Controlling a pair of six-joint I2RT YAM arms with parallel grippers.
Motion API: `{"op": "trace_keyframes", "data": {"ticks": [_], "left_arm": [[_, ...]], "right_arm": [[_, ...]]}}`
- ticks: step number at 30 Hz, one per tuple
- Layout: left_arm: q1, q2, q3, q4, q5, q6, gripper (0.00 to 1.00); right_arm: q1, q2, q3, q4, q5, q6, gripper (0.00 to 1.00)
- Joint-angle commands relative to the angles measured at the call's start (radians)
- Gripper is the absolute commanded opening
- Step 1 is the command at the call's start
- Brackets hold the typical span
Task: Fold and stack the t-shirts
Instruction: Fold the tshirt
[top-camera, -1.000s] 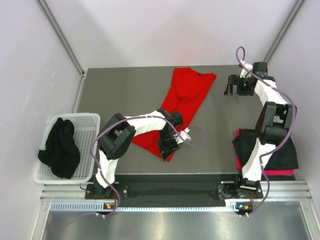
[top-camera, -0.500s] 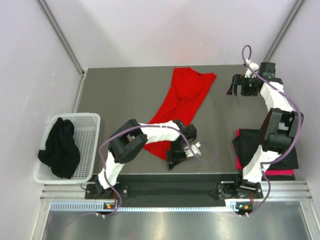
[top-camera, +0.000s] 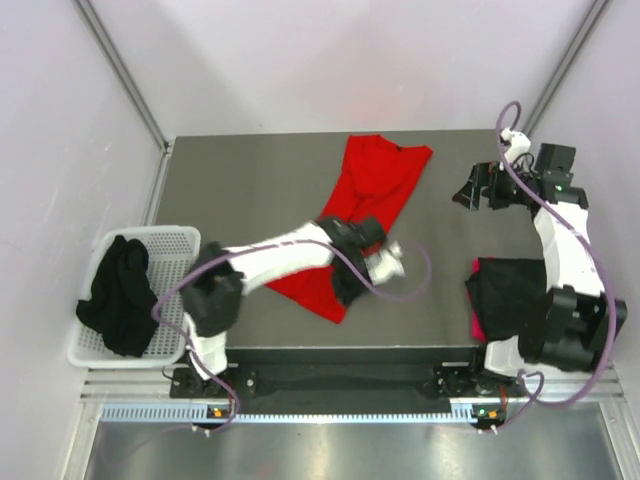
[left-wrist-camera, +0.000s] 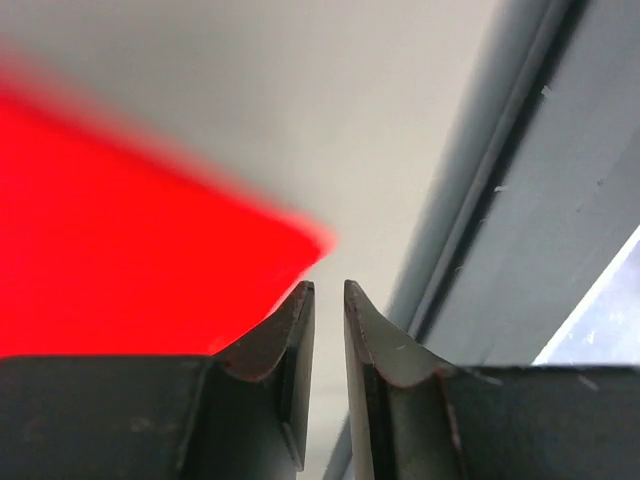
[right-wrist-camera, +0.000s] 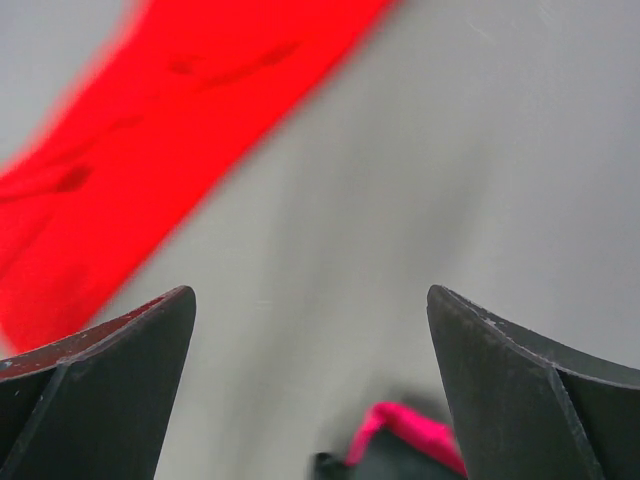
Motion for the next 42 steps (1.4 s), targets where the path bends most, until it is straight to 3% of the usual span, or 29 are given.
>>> {"op": "trace_keyframes", "data": {"ticks": [1, 4, 5, 6, 11, 13, 18, 20, 22, 27, 33, 39, 42], "left_arm": [[0.204, -0.209, 0.034, 0.034, -0.018, -0.033, 0.24], [0.398, -0.276, 0.036, 0.076, 0.028, -0.068, 0.25], [0.438, -0.289, 0.036, 0.088, 0.043, -0.070, 0.25], [0.496, -0.307, 0.038, 0.099, 0.046, -0.071, 0.25], [0.599, -0.364, -0.010, 0.189, 0.005, -0.171, 0.25], [0.654, -0.375, -0.046, 0.214, -0.010, -0.212, 0.23], [0.763, -0.337, -0.087, 0.277, -0.012, -0.262, 0.19], [0.783, -0.324, -0.099, 0.309, 0.002, -0.260, 0.18], [0.805, -0.308, -0.113, 0.330, 0.020, -0.260, 0.18], [0.849, -0.258, -0.114, 0.378, 0.074, -0.286, 0.18], [0.864, -0.260, -0.152, 0.399, 0.094, -0.286, 0.17], [0.877, -0.284, -0.171, 0.413, 0.080, -0.263, 0.17], [0.884, -0.284, -0.169, 0.416, 0.083, -0.260, 0.17]], "right_arm": [[-0.008, -0.122, -0.050, 0.026, -0.319, 0.087, 1.00], [0.053, -0.050, -0.145, 0.013, -0.576, 0.251, 1.00], [0.081, -0.010, -0.157, -0.022, -0.623, 0.238, 1.00], [0.108, 0.072, -0.151, -0.135, -0.640, 0.215, 1.00], [0.272, 0.148, -0.188, -0.165, -0.589, 0.170, 1.00], [0.349, 0.138, -0.238, -0.062, -0.544, 0.262, 0.99], [0.447, 0.093, -0.505, 0.291, -0.462, 0.581, 0.87], [0.487, 0.110, -0.551, 0.335, -0.435, 0.643, 0.85], [0.548, 0.145, -0.539, 0.306, -0.409, 0.626, 0.79], [0.670, 0.292, -0.414, 0.242, -0.376, 0.603, 0.77], [0.816, 0.397, -0.317, 0.233, -0.385, 0.616, 0.68], [0.911, 0.381, -0.269, 0.082, -0.179, 0.529, 0.66], [0.998, 0.385, -0.162, -0.031, 0.002, 0.393, 0.43]]}}
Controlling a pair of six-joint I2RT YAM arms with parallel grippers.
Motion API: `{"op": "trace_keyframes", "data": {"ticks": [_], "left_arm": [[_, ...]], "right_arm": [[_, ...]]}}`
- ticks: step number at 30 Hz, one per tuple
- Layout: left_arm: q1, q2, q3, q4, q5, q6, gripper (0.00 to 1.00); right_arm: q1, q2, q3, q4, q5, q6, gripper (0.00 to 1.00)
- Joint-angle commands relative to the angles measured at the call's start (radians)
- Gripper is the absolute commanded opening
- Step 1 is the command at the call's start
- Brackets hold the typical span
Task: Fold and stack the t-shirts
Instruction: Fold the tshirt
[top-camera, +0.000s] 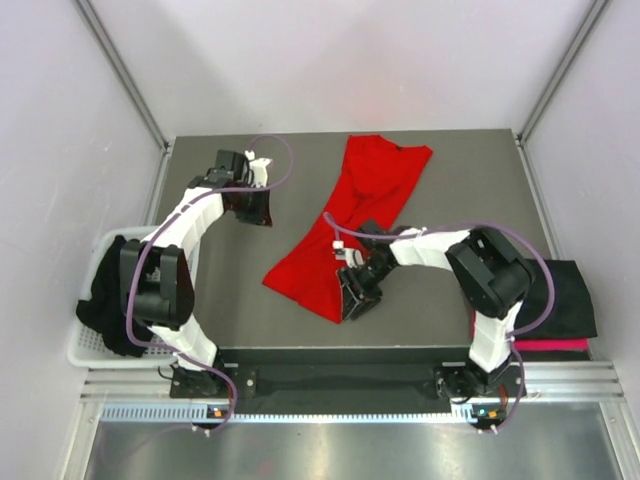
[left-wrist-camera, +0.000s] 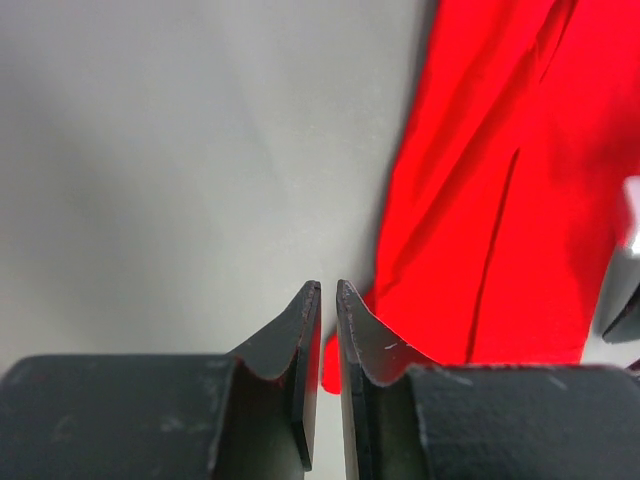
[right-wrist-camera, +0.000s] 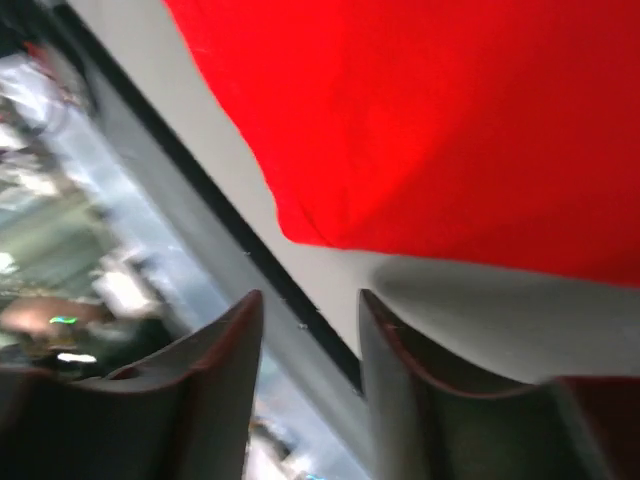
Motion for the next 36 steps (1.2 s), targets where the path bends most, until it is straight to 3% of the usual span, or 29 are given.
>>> {"op": "trace_keyframes", "data": {"ticks": [1, 3, 7, 12, 16, 21, 27, 36], "left_arm": [[0.013, -0.043, 0.002, 0.052, 0.013, 0.012, 0.17], [0.015, -0.038, 0.003, 0.048, 0.016, 0.011, 0.17], [0.018, -0.035, 0.005, 0.035, 0.015, 0.023, 0.17], [0.019, -0.035, 0.011, 0.045, 0.016, 0.025, 0.17], [0.021, -0.037, 0.010, 0.052, 0.010, 0.021, 0.17], [0.025, -0.046, -0.010, 0.055, -0.005, 0.035, 0.17], [0.036, -0.045, -0.023, 0.060, -0.010, 0.038, 0.17], [0.044, -0.045, -0.040, 0.071, -0.010, 0.035, 0.17]], "right_arm": [[0.088, -0.021, 0.155, -0.135, 0.214, -0.149, 0.40], [0.139, -0.053, 0.210, -0.199, 0.293, -0.224, 0.37], [0.210, -0.138, 0.293, -0.273, 0.364, -0.375, 0.40], [0.248, -0.190, 0.237, -0.304, 0.375, -0.655, 0.46], [0.282, -0.212, 0.067, -0.186, 0.575, -0.887, 0.45], [0.282, -0.247, -0.048, 0.041, 0.676, -1.048, 0.45], [0.280, -0.219, 0.002, 0.069, 0.622, -1.075, 0.43], [0.306, -0.198, 0.119, -0.100, 0.409, -1.171, 0.42]]}}
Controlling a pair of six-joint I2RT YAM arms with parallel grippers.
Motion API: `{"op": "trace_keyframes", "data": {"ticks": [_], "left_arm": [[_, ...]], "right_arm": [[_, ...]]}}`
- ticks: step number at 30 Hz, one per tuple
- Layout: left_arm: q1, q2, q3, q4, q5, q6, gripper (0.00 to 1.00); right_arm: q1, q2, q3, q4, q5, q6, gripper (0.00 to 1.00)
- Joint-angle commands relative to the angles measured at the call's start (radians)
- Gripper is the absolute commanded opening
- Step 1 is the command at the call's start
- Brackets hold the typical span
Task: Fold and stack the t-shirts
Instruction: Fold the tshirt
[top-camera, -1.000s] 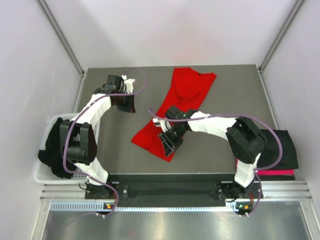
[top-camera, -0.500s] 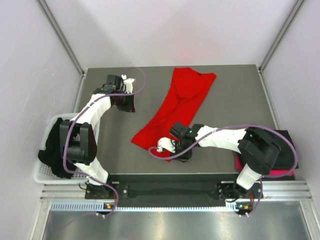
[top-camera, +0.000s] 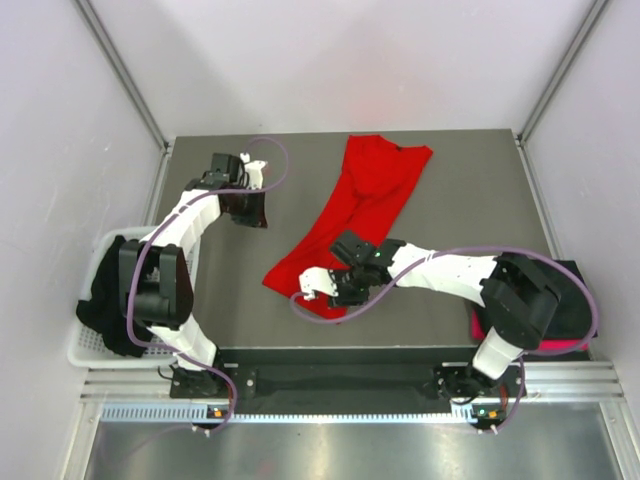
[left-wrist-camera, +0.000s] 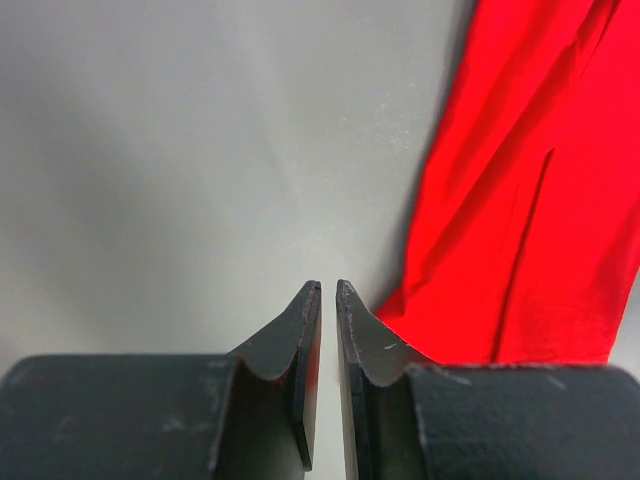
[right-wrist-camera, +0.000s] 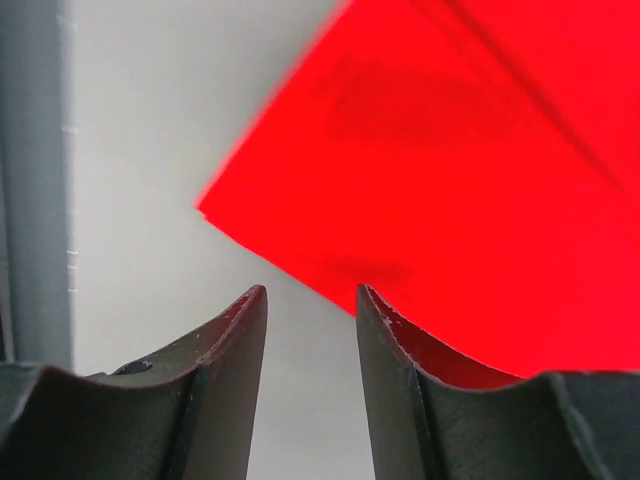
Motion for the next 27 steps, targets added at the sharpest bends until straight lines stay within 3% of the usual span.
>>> {"op": "trace_keyframes", "data": {"ticks": [1, 23, 26, 27], "left_arm": [[0.009, -0.042, -0.007, 0.044, 0.003, 0.014, 0.17], [0.029, -0.056, -0.024, 0.052, -0.003, 0.006, 0.17], [0.031, -0.062, -0.031, 0.055, -0.001, 0.003, 0.17], [0.031, -0.062, -0.034, 0.053, 0.000, 0.002, 0.17]], "right_arm": [[0.032, 0.026, 0.064, -0.082, -0.134, -0.087, 0.42], [0.095, 0.139, 0.060, -0.050, -0.148, -0.119, 0.43], [0.098, 0.155, 0.054, -0.038, -0.134, -0.122, 0.33], [0.096, 0.159, 0.055, -0.040, -0.127, -0.121, 0.19]]}}
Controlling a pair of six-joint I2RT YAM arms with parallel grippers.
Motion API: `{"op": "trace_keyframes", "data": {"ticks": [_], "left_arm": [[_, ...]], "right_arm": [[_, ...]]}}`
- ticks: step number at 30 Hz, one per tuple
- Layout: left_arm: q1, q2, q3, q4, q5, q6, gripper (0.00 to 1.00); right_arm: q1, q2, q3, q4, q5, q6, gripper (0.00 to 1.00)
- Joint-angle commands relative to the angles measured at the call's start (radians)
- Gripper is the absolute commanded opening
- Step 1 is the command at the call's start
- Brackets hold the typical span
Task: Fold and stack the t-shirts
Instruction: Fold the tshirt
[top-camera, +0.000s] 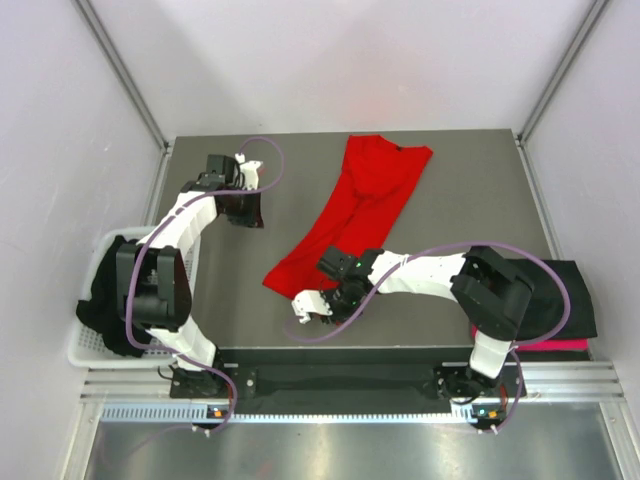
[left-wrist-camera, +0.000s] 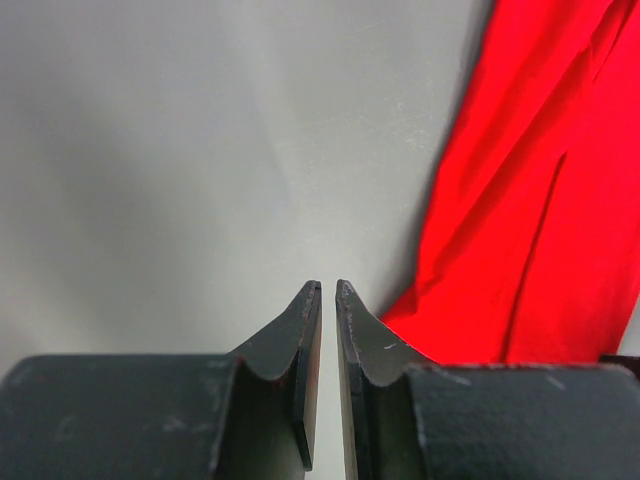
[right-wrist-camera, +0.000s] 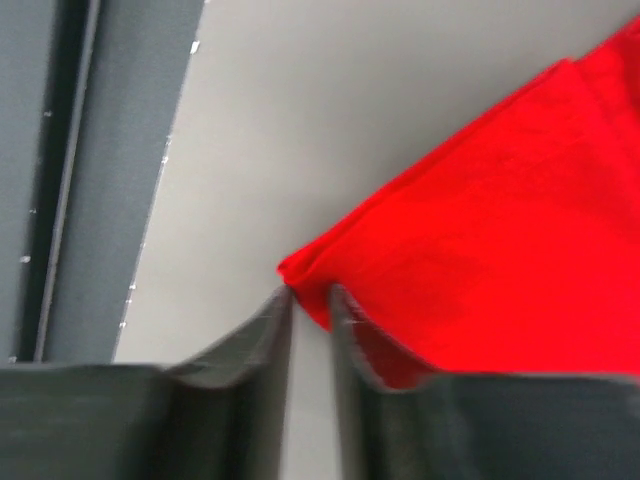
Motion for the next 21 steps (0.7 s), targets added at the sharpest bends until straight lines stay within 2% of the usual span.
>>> {"op": "trace_keyframes", "data": {"ticks": [1, 3, 6, 15, 18, 21], "left_arm": [[0.007, -0.049, -0.018, 0.043, 0.001, 0.002, 0.16], [0.007, -0.052, -0.019, 0.043, -0.001, 0.002, 0.16], [0.007, -0.055, -0.015, 0.043, -0.002, 0.001, 0.17], [0.007, -0.060, -0.014, 0.030, 0.041, -0.015, 0.17], [0.007, -0.052, -0.024, 0.021, 0.093, -0.021, 0.18], [0.007, -0.026, -0.050, -0.005, 0.217, -0.042, 0.20]], "right_arm": [[0.021, 0.032, 0.017, 0.010, -0.014, -0.005, 0.14], [0.021, 0.026, 0.000, -0.001, 0.003, -0.005, 0.06], [0.021, -0.017, -0.056, -0.021, 0.044, -0.024, 0.00], [0.017, -0.192, -0.223, -0.122, 0.155, -0.071, 0.00], [0.006, -0.230, -0.256, -0.159, 0.178, -0.061, 0.00], [-0.006, -0.264, -0.280, -0.174, 0.193, -0.044, 0.00]]}}
